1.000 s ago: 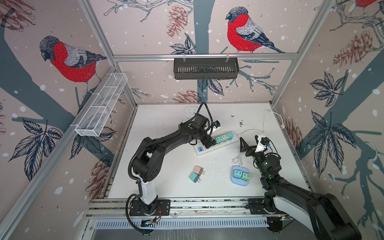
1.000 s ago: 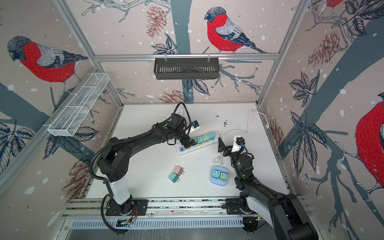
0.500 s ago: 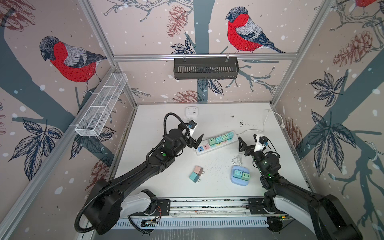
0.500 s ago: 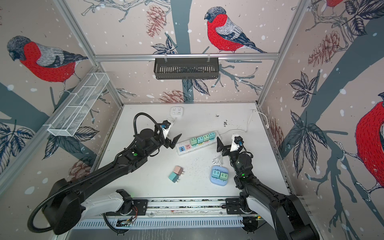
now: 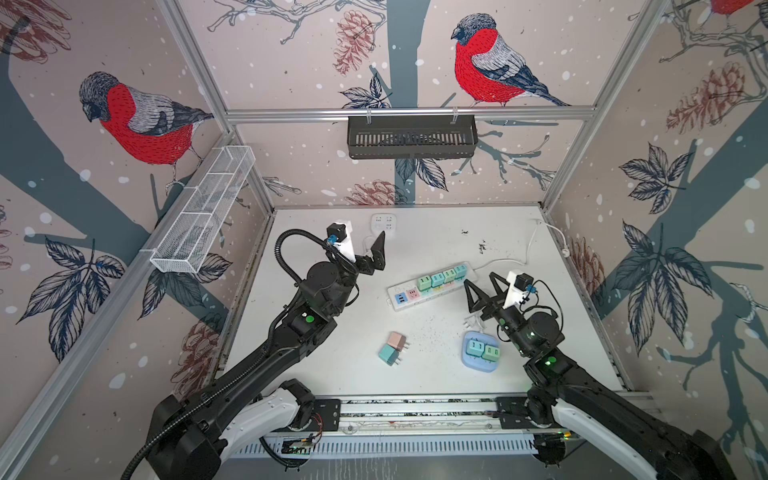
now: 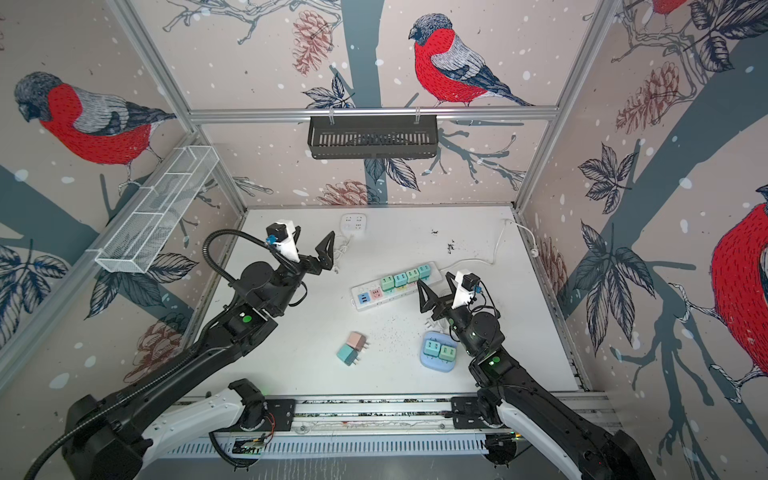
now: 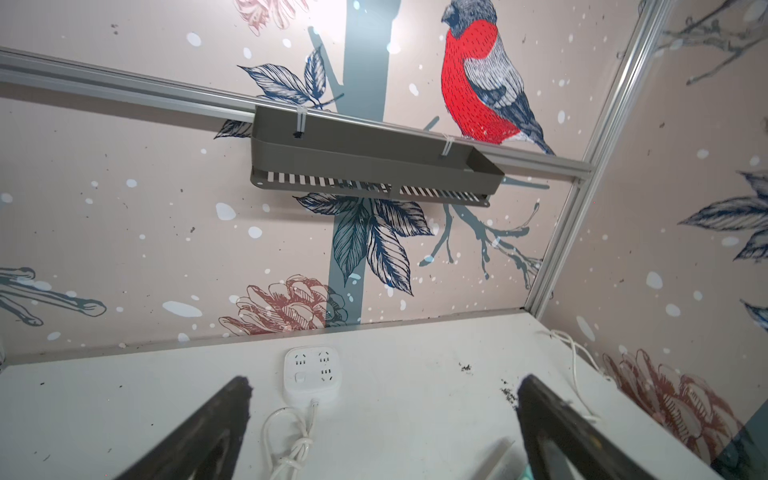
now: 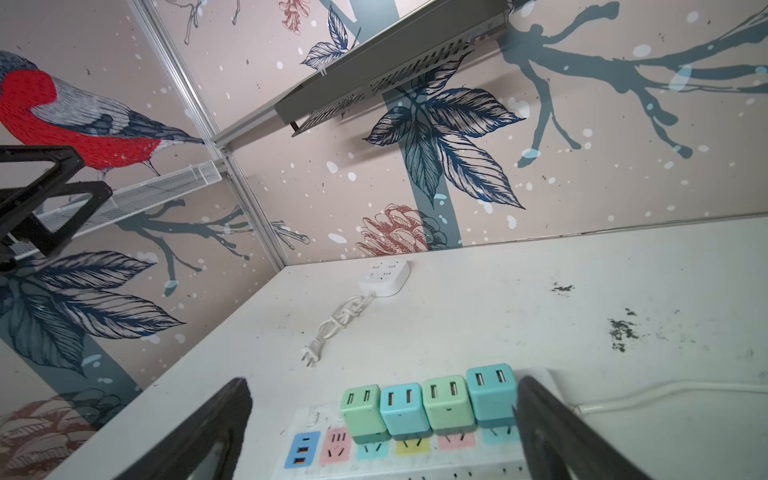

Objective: Insert the plug
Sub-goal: 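Open and raise the left gripper away from the power strip, then reach the right gripper to the loose pink adapter and close on it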

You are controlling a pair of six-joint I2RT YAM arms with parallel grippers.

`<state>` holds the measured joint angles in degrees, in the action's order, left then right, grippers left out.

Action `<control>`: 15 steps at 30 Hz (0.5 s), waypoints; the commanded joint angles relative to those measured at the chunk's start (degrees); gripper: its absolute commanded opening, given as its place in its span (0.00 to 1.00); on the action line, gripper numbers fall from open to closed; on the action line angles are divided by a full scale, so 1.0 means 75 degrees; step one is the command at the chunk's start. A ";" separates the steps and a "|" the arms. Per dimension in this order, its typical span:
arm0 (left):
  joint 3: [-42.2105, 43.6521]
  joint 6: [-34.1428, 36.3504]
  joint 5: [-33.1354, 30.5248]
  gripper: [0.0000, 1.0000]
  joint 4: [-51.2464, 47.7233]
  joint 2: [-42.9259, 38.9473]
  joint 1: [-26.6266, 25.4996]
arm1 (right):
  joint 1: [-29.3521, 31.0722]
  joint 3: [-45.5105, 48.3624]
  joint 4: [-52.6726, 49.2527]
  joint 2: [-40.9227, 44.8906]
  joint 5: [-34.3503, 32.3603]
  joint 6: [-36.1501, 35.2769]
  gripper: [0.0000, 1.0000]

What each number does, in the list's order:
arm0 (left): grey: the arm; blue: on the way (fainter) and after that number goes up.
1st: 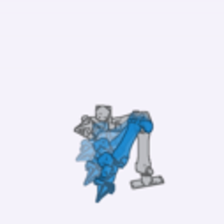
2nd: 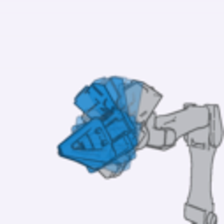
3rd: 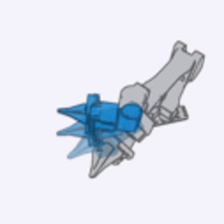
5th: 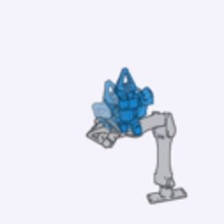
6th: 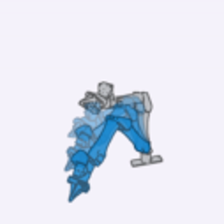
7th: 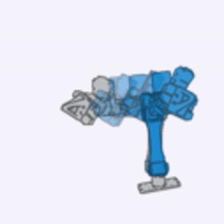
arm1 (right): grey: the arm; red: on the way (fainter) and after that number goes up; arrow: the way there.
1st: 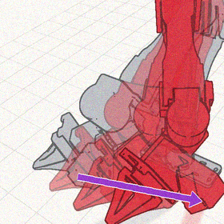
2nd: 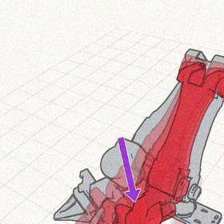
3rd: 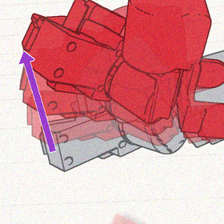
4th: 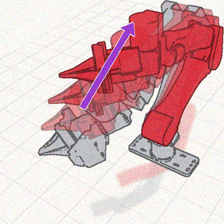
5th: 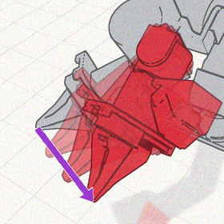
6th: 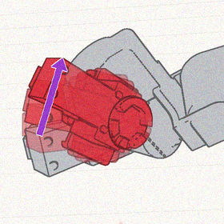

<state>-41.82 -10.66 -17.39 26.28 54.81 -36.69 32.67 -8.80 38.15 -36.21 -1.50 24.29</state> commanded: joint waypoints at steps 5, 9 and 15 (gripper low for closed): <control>-0.0157 -0.0510 0.0081 0.98 -0.0253 -0.0713 0.0017 | 0.1187 0.0302 -0.1446 0.1133 -0.0495 0.0883 0.99; 0.0154 -0.0340 -0.0291 0.98 0.0007 -0.0879 0.0017 | 0.2024 -0.0176 -0.2586 0.0551 -0.1585 0.0939 0.87; 0.0068 0.0025 -0.0213 0.98 -0.0208 -0.0643 0.0017 | 0.3348 -0.0959 -0.2767 -0.1407 -0.2391 0.1105 0.70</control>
<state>-39.97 -11.77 -18.20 24.64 49.39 -36.67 54.76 -13.96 19.00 -42.85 -14.33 31.48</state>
